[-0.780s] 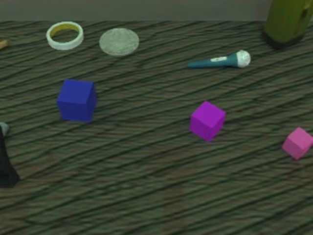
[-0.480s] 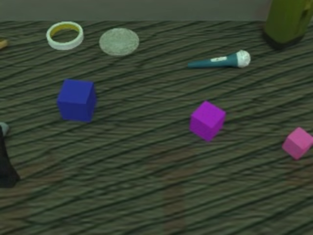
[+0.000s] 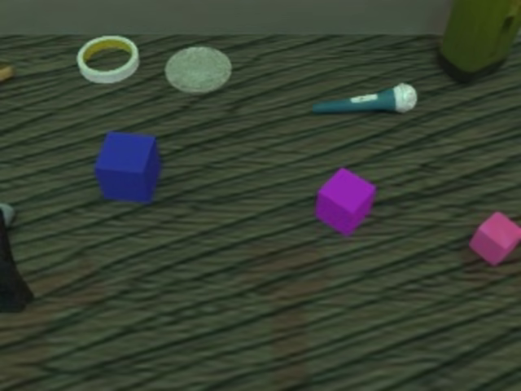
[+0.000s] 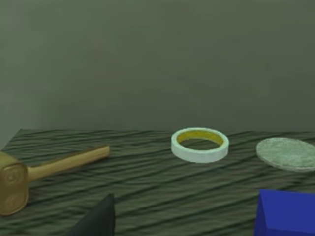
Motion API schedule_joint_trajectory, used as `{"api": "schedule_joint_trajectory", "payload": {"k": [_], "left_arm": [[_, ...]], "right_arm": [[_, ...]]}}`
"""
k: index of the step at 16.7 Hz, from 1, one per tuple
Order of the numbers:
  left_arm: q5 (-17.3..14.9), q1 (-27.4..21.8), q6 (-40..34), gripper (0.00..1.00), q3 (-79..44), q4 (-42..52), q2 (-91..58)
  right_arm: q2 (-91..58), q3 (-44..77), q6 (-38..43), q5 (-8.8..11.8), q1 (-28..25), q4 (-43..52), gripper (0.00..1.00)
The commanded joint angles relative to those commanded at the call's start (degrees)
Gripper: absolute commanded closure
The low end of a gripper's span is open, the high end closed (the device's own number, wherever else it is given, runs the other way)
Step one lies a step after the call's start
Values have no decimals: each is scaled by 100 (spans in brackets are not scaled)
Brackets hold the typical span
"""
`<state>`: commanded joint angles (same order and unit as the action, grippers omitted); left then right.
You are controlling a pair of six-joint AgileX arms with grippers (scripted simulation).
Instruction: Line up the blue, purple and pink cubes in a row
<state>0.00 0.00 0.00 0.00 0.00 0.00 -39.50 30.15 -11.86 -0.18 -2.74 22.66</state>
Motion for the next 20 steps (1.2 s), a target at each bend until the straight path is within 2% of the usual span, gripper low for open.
{"api": "schedule_joint_trajectory", "payload": {"k": [5, 11, 15, 20], "left_arm": [[0, 0, 0, 0, 0, 0, 0], [0, 0, 0, 0, 0, 0, 0], [0, 0, 0, 0, 0, 0, 0], [0, 0, 0, 0, 0, 0, 0]], "right_arm": [[-3158, 2003, -846, -11, -211, 1626, 0], [-5875, 4020, -1650, 1, -423, 3133, 0], [-6872, 4819, -1944, 11, -495, 3656, 0], [-7014, 4955, -1993, 13, -506, 3739, 0]]}}
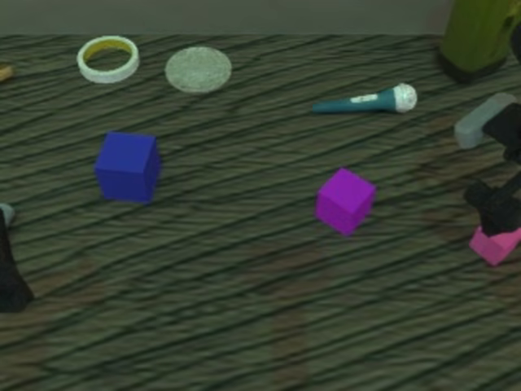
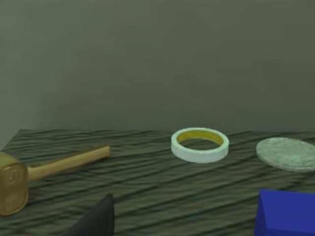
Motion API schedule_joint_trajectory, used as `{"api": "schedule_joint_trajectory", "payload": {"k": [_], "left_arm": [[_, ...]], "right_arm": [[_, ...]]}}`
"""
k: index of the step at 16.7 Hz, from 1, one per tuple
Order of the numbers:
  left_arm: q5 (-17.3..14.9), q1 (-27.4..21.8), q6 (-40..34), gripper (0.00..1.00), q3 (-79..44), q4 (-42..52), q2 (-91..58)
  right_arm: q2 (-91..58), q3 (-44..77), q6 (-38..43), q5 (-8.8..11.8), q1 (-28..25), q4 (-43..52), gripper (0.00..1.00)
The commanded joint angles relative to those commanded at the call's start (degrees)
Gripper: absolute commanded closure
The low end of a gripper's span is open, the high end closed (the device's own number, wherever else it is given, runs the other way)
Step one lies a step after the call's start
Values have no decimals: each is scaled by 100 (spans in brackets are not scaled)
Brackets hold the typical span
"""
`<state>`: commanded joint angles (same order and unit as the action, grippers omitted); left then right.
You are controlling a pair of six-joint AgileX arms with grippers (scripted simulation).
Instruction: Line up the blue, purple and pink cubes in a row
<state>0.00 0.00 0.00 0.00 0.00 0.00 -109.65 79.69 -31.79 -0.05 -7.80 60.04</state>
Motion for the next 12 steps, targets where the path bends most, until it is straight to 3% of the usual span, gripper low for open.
{"api": "schedule_joint_trajectory", "payload": {"k": [4, 12], "left_arm": [[0, 0, 0, 0, 0, 0, 0], [0, 0, 0, 0, 0, 0, 0]], "right_arm": [[-93, -165, -3, -1, 11, -239, 0], [-837, -1018, 23, -5, -10, -1859, 0]]}}
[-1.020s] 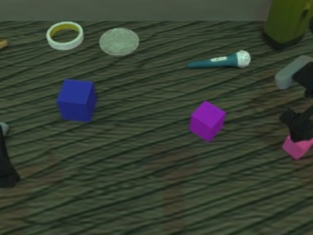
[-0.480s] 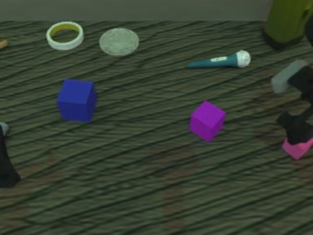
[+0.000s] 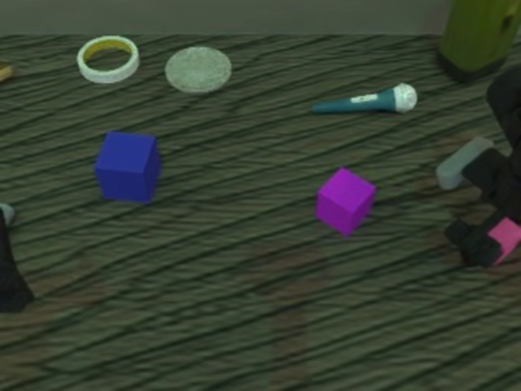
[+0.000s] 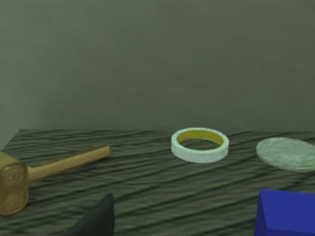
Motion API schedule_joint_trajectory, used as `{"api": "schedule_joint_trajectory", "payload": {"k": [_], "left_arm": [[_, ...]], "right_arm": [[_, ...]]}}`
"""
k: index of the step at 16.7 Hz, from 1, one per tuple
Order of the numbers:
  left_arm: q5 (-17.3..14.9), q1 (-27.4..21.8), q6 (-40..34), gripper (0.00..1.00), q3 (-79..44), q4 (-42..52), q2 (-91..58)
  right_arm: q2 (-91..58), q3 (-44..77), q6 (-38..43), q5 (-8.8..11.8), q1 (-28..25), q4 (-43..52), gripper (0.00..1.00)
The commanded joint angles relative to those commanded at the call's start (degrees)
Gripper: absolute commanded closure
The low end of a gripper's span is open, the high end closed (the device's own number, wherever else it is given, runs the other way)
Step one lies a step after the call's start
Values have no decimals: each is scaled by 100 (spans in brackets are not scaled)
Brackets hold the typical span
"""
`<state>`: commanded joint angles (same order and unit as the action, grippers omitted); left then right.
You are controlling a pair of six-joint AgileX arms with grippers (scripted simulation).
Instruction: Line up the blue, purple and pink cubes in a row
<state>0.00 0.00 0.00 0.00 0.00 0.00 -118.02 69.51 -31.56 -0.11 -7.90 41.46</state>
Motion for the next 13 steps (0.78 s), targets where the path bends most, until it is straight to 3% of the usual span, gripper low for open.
{"api": "schedule_joint_trajectory", "payload": {"k": [4, 13], "left_arm": [[0, 0, 0, 0, 0, 0, 0], [0, 0, 0, 0, 0, 0, 0]], "right_arm": [[-8, -8, 0, 0, 0, -13, 0], [-8, -8, 0, 0, 0, -13, 68]]}}
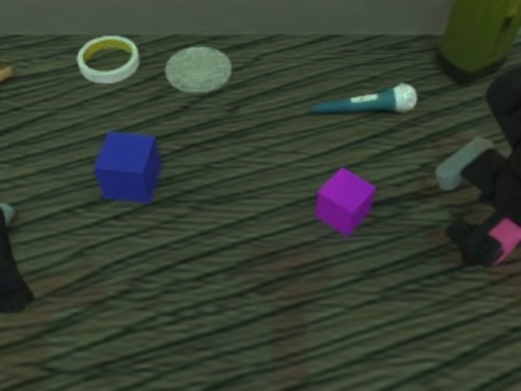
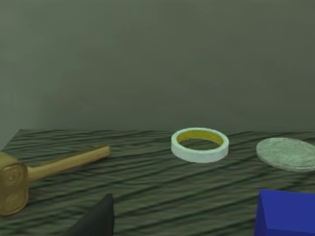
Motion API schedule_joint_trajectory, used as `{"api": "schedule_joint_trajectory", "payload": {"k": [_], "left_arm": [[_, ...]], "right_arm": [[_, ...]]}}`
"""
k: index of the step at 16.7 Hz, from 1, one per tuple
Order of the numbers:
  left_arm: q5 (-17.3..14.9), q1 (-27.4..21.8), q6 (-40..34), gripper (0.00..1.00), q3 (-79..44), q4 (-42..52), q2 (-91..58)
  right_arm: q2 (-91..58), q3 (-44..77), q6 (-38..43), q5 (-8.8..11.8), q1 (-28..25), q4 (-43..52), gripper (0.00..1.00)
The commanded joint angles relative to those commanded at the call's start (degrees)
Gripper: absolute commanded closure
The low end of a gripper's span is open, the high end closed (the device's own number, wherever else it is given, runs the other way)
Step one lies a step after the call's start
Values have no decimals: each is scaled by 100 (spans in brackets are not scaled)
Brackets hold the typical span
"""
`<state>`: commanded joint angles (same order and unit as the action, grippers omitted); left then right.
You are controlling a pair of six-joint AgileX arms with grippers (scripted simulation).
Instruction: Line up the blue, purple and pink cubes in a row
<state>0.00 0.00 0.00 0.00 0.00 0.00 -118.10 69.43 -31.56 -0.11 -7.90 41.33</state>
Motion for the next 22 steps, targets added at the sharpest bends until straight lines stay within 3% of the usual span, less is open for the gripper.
{"api": "schedule_joint_trajectory", "payload": {"k": [4, 5, 15, 22], "left_arm": [[0, 0, 0, 0, 0, 0, 0], [0, 0, 0, 0, 0, 0, 0], [0, 0, 0, 0, 0, 0, 0], [0, 0, 0, 0, 0, 0, 0]], "right_arm": [[0, 0, 0, 0, 0, 0, 98], [0, 0, 0, 0, 0, 0, 100], [273, 132, 62, 87, -12, 259, 100], [819, 848, 59, 91, -43, 1553, 100]]}}
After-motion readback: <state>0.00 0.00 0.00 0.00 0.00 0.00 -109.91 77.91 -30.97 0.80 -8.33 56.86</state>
